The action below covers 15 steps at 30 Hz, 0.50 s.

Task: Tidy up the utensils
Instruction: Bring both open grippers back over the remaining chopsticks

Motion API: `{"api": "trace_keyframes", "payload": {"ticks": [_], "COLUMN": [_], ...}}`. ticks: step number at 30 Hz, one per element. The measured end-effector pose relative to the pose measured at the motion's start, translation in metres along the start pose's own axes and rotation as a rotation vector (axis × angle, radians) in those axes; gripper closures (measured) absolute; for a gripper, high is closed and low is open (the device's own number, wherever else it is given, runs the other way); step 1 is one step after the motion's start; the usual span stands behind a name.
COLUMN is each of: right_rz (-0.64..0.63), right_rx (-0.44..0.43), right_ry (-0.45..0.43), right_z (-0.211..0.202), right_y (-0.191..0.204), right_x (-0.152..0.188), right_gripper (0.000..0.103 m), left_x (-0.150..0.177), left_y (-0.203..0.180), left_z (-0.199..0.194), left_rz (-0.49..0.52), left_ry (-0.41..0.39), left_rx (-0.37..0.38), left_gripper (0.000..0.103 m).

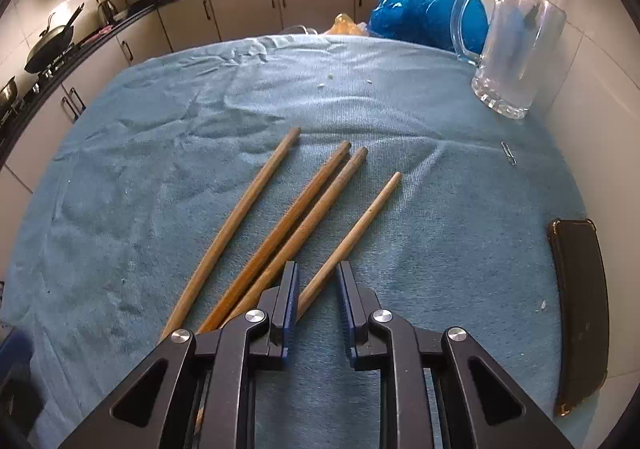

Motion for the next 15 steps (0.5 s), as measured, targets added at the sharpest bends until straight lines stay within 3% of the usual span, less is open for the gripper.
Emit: {"api": "trace_keyframes", "payload": {"ticks": [8, 13, 15], "right_rz": [0.004, 0.016, 0.006], "right_rx": [-0.002, -0.018, -0.012], "right_ry": [0.022, 0.016, 0.007], "right_z": [-0.018, -0.025, -0.026], "right_y": [-0.047, -0.058, -0.057], "right_x": [0.020, 0.030, 0.032], "right_gripper": [0.085, 0.084, 0.084], "left_x": [-0.023, -0.027, -0.029], "left_y": [-0.023, -0.033, -0.035], "left_z": [0.064, 0.098, 0.102], "left_rz": [0.051, 0.097, 0.121], "left_ry": [0.102, 0.170, 0.153], "left_rx": [0.014, -0.005, -0.026], "left_gripper": [0.057, 0.074, 0.077]}}
Point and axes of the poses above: each gripper's, at about its wrist camera, not at the fingertips, and z roughly the way its jaws point, y to its left, x to its underside, the point moved 4 cm from there along z, roughly the way its jaws point, and after that the axes turned 10 degrees about z, right-handed, at the moved point
